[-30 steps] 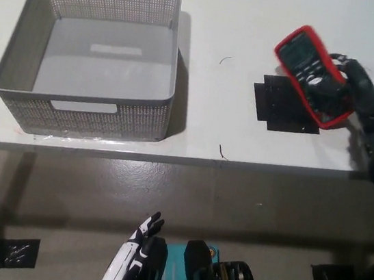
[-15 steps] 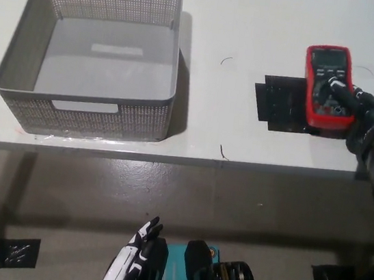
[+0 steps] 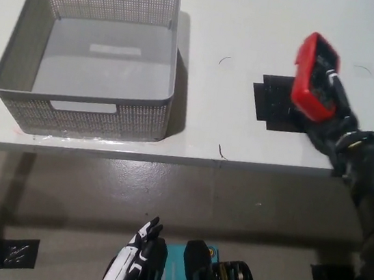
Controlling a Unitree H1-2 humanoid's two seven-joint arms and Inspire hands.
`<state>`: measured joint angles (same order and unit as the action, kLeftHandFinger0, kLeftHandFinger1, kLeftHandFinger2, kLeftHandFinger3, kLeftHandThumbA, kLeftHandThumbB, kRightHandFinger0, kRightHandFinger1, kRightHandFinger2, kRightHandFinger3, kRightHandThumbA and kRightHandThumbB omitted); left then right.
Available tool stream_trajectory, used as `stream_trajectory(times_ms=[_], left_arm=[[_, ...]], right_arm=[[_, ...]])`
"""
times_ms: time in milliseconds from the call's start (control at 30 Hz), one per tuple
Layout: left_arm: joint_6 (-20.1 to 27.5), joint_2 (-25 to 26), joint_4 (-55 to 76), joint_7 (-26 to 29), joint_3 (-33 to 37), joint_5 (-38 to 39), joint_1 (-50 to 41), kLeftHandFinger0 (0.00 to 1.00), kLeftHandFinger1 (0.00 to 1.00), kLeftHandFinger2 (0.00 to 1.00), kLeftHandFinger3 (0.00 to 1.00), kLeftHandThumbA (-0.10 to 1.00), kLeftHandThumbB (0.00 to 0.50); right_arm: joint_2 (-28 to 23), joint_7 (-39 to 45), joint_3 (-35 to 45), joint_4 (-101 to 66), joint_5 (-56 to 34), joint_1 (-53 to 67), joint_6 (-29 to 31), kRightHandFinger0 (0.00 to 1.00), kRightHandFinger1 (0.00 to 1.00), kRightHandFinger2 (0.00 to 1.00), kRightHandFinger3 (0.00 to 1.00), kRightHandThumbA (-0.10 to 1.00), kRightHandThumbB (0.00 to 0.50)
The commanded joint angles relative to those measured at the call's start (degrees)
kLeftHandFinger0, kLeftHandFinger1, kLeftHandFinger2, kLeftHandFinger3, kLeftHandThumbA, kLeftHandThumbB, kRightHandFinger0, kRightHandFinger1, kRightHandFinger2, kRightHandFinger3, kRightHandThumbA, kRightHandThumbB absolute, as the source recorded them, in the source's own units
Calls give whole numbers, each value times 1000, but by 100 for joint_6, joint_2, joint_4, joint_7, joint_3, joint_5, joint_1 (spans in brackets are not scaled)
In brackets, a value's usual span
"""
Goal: Use the right hand to pick up a multimeter on the right side and put it into a container on the left side
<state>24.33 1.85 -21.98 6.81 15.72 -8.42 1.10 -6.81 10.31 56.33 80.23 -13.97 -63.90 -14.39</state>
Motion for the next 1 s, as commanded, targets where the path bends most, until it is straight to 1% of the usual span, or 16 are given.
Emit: stream_trajectory(times_ms=[0,67,133,167,233,267,333,400,467,500,600,667,733,867,933,967], left_arm=[[260,-18,168,121,31,-37,10,1000,1000,1000,1000,1000,500],[260,-8,177,124,54,-56,-10,1000,1000,1000,1000,1000,495],[260,1,172,112,65,-47,-8,1000,1000,1000,1000,1000,494],[260,-2,169,71,58,-20,-11,1000,1000,1000,1000,1000,497],[260,6,179,78,74,-35,-13,1000,1000,1000,1000,1000,482],[260,0,173,84,94,-34,-29,1000,1000,1000,1000,1000,480],[260,-13,144,99,107,-16,-34,1000,1000,1000,1000,1000,479],[260,-18,135,121,108,-27,-41,1000,1000,1000,1000,1000,485],[260,-27,121,114,109,-29,-40,1000,1000,1000,1000,1000,492],[260,-34,126,108,112,-30,-51,1000,1000,1000,1000,1000,491],[260,-38,139,68,132,0,-89,1000,1000,1000,1000,1000,494],[260,-26,157,69,139,-26,-133,1000,1000,1000,1000,1000,498],[260,-9,166,47,141,-16,-181,1000,1000,1000,1000,1000,500],[260,15,183,-16,137,13,-248,1000,1000,1000,1000,1000,500],[260,20,163,-44,148,34,-248,1000,1000,1000,1000,1000,500],[260,26,145,-24,160,7,-238,1000,1000,1000,1000,1000,500]], right_arm=[[485,804,28,-91,-940,-683,-517,0,131,613,715,-100,124],[619,880,-93,-184,-1006,-776,-500,0,130,608,919,-100,110],[723,870,-263,-282,-995,-867,-500,0,127,601,791,-100,105],[808,873,-333,-353,-1046,-952,-560,0,123,606,797,-100,103],[933,963,-490,-484,-1102,-1042,-582,0,105,615,1000,-100,88],[982,948,-576,-574,-1121,-1047,-619,0,102,617,1000,-100,110],[1097,1061,-815,-760,-1118,-1102,-646,0,48,608,1000,-100,93],[1206,902,-853,-925,-1314,-1181,-823,0,58,646,1000,-100,111],[1315,735,-904,-1133,-1423,-1237,-923,0,49,646,1000,-100,103],[1382,498,-912,-1254,-1471,-1306,-1025,0,42,649,1000,-100,115],[1529,206,-1006,-1646,-1567,-1289,-1122,0,1,600,1000,-100,139],[1567,346,-1099,-1815,-1651,-1264,-1184,0,5,598,1000,-100,116],[1560,431,-1107,-1802,-1832,-1254,-1250,0,6,604,1000,-100,119],[1635,336,-1198,-2074,-2275,-1255,-1254,0,37,651,1000,-100,198],[1619,363,-1491,-2187,-2316,-1277,-1254,0,27,638,1000,-100,201],[1580,408,-1658,-2141,-2333,-1319,-1254,0,30,648,884,-100,201]])
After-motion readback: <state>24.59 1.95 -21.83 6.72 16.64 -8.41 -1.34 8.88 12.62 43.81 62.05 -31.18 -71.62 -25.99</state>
